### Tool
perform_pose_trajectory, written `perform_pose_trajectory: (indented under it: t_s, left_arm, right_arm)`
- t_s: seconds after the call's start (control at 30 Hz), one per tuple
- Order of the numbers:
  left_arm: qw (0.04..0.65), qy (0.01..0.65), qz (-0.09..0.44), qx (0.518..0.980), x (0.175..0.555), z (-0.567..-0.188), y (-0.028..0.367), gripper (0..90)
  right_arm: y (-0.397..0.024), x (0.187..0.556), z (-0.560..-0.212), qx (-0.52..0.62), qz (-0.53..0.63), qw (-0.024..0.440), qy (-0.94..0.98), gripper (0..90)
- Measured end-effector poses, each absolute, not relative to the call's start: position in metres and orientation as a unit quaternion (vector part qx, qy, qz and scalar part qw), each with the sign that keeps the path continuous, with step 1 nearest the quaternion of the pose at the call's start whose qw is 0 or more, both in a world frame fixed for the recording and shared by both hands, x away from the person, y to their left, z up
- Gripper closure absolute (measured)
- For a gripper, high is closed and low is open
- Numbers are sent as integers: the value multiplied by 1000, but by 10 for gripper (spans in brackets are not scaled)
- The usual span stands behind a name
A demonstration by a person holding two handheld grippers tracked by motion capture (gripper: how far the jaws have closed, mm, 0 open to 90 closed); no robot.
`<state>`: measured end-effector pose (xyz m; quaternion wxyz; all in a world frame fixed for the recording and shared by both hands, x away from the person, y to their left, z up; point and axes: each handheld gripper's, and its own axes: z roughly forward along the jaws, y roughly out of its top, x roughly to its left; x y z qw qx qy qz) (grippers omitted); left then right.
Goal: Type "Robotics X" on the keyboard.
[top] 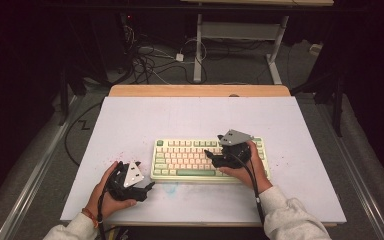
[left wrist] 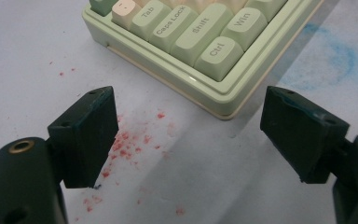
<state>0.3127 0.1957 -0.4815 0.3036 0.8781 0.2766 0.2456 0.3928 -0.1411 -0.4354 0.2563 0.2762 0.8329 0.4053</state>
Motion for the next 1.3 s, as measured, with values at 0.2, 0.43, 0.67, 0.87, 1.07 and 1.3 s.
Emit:
perform_pose_trajectory:
  t_s: [0.2, 0.43, 0.67, 0.87, 1.07, 1.3]
  left_arm:
    - [302, 278, 247, 878, 313, -482, 196, 181]
    - [303, 283, 250, 875, 312, -481, 196, 181]
    - [312, 287, 244, 872, 312, -479, 198, 203]
    - [316, 289, 250, 868, 311, -476, 199, 215]
    - [317, 290, 253, 867, 311, -474, 201, 222]
    - [321, 289, 250, 867, 310, -473, 202, 244]
  right_arm:
    - [-144, 392, -433, 281, 413, 268, 824, 242]
    - [-146, 389, -431, 279, 413, 276, 822, 243]
    - [-155, 384, -425, 279, 414, 295, 815, 248]
    - [-169, 378, -419, 287, 418, 309, 805, 245]
    - [-184, 370, -416, 290, 415, 327, 798, 246]
    - [-197, 360, -417, 290, 411, 337, 796, 246]
